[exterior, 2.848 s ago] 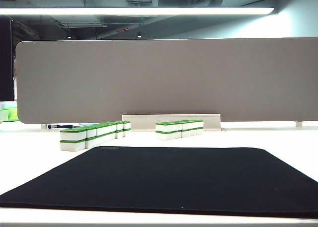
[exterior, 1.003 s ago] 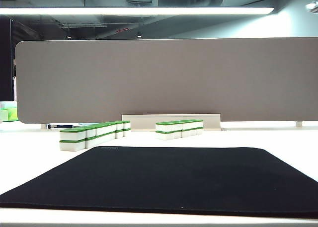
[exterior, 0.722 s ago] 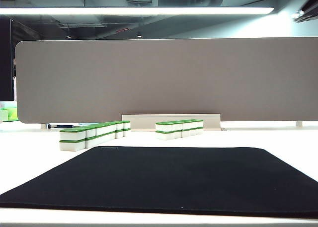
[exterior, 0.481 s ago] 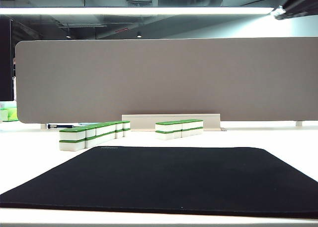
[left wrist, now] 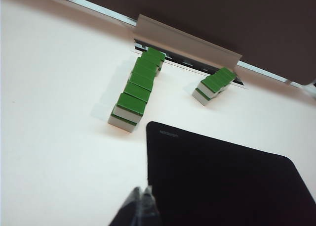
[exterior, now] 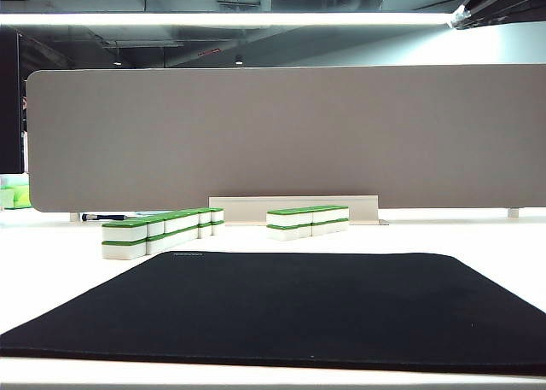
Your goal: Take a mahjong tile from the mahjong wall and then place it on the table close to you.
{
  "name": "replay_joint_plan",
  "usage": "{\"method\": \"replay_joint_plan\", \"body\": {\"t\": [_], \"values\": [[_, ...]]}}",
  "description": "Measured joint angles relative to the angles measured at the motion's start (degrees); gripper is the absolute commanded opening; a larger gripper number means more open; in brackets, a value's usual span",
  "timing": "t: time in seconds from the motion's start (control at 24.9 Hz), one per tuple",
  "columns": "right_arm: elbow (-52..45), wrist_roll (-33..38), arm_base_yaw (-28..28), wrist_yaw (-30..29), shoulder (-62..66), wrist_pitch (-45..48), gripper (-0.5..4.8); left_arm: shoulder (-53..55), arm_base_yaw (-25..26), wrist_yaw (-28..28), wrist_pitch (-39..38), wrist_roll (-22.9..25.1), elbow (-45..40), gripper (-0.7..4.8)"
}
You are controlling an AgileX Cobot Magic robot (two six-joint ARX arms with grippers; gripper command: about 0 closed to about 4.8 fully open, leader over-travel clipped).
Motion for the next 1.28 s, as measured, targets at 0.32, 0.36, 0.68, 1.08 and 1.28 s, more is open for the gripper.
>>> {"method": "replay_joint_plan", "body": {"t": [0.32, 0.36, 0.68, 1.08, 1.28], "values": [[0.0, 0.0, 0.0, 0.0, 0.0, 0.0, -0.01, 20.31, 0.0, 5.95, -1.4, 1.9, 13.73, -0.05], [0.0, 0.0, 0.0, 0.0, 0.0, 0.02, -0.01, 23.82, 0.0, 6.1, -2.91, 3.02, 16.33, -0.05], [0.0, 0.0, 0.02, -0.04, 0.0, 0.92, -0.01, 48.48, -0.02, 6.1, -17.0, 11.45, 39.26, 0.0], [0.0, 0.0, 0.0, -0.04, 0.02, 0.87, -0.01, 65.75, -0.15, 0.42, -28.72, 17.18, 58.97, -0.01], [0.0, 0.0, 0.0, -0.04, 0.02, 0.9, -0.01, 73.26, -1.86, -4.26, -35.5, 19.1, 66.03, 0.0]]}}
